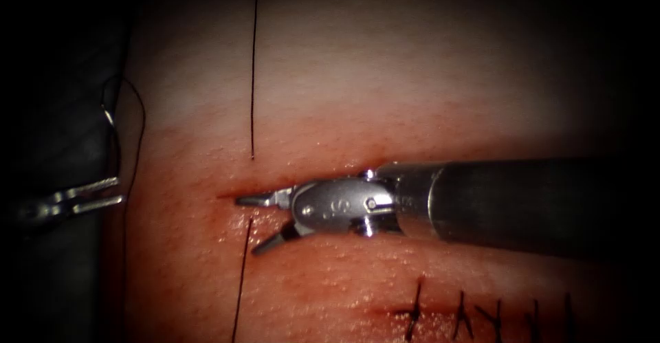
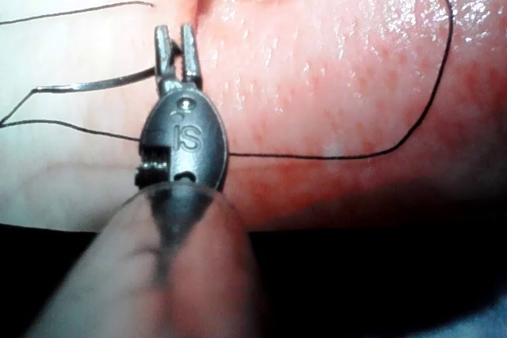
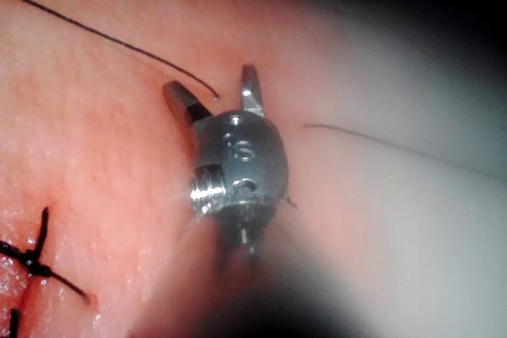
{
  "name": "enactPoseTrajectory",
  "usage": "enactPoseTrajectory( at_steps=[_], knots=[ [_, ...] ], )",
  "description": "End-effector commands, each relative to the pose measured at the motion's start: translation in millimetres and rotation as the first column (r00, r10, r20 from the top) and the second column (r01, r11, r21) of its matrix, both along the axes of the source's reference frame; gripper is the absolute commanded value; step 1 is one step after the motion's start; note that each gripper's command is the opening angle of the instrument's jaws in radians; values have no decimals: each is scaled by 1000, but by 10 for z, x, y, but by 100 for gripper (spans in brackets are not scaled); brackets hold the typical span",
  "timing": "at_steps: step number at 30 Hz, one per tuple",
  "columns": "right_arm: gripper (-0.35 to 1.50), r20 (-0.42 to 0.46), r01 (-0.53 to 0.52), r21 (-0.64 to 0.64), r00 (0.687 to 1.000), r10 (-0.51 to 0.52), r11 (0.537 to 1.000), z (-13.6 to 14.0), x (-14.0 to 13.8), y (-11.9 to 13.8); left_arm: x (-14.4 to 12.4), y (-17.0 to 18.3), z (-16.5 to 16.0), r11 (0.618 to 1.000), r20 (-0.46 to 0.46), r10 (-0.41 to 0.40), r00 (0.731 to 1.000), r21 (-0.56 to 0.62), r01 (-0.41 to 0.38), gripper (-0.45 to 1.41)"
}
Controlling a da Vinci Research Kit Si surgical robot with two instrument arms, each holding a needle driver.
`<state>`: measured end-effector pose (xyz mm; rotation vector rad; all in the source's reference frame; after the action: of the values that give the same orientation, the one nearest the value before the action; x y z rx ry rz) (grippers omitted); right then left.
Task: Wound Closure
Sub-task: Use the right gripper to pull the suture through until a short suture tail remains.
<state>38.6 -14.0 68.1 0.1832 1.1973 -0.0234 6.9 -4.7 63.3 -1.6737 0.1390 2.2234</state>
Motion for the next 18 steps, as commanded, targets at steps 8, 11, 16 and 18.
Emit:
enactPoseTrajectory(
  at_steps=[8, 11, 16, 18],
  knots=[
    [-35, 12, 96, 17, 995, -96, 995, -10, -13, -14, -5, 0, 6, 1000, 0, 0, 1000, -1, 0, -45],
    [-35, -6, 122, 13, 993, -122, 992, -38, -19, -37, -4, -1, 7, 1000, 1, 1, 1000, -1, -1, -45],
    [-35, -37, 169, 6, 985, -169, 986, -76, -22, -83, -4, -1, 8, 1000, 2, 2, 1000, -2, -2, -45],
    [-35, -35, 192, 15, 981, -192, 981, -85, -21, -103, -4, -1, 8, 1000, 2, 2, 1000, -2, -2, -45]
  ],
)
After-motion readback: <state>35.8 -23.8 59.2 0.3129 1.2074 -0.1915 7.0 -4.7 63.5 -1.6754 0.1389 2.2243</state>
